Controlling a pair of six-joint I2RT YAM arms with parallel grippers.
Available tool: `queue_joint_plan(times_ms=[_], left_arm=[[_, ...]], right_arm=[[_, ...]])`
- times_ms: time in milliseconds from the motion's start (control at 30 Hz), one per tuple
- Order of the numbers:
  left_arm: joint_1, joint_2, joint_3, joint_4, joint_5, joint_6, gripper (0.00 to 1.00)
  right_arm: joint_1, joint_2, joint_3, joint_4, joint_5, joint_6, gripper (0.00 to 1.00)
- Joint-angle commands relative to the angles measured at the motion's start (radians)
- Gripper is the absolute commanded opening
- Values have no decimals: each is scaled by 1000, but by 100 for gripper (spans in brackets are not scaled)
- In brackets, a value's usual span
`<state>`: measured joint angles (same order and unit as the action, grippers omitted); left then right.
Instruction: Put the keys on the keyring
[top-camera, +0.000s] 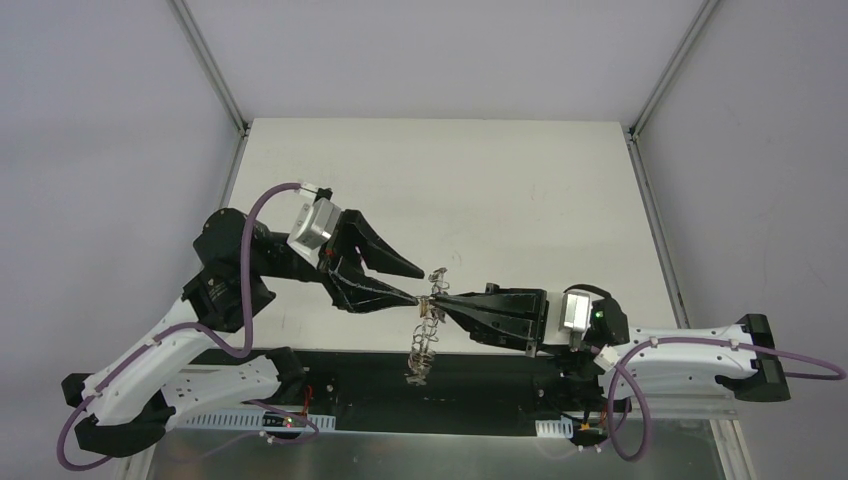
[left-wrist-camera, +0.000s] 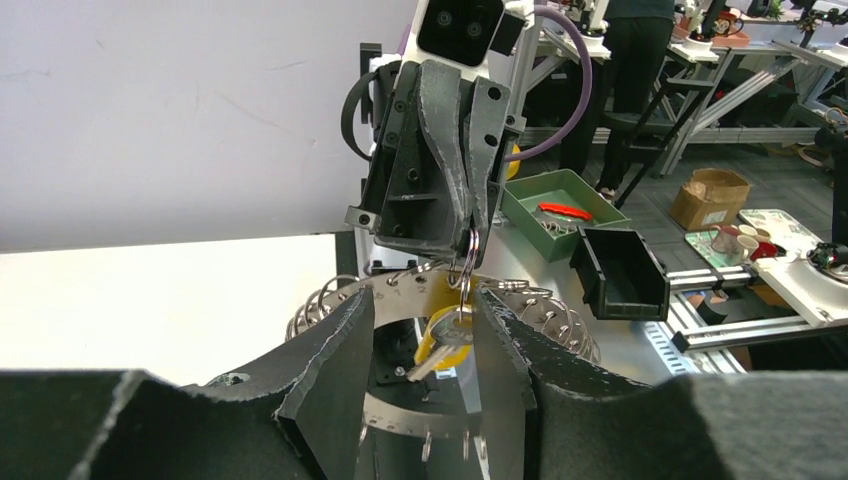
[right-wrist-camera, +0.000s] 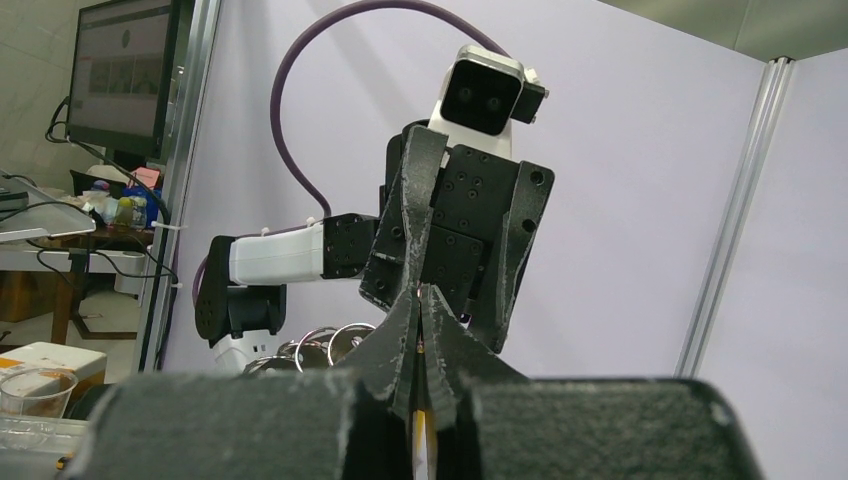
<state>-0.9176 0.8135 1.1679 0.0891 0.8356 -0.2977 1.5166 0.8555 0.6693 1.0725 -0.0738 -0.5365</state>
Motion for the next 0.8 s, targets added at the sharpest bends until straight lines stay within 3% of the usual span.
queue_joint_plan(times_ms=[0, 667, 767], left_arm=[[-9, 2, -1, 97, 37, -31, 40], [-10, 0, -34, 132, 63, -67, 28], [-10, 1, -35, 134, 67, -66, 21]], right_arm=[[7, 1, 49, 98, 5, -14, 0], [7, 16, 65, 112, -7, -18, 0], [7, 19, 65, 116, -6, -19, 0]])
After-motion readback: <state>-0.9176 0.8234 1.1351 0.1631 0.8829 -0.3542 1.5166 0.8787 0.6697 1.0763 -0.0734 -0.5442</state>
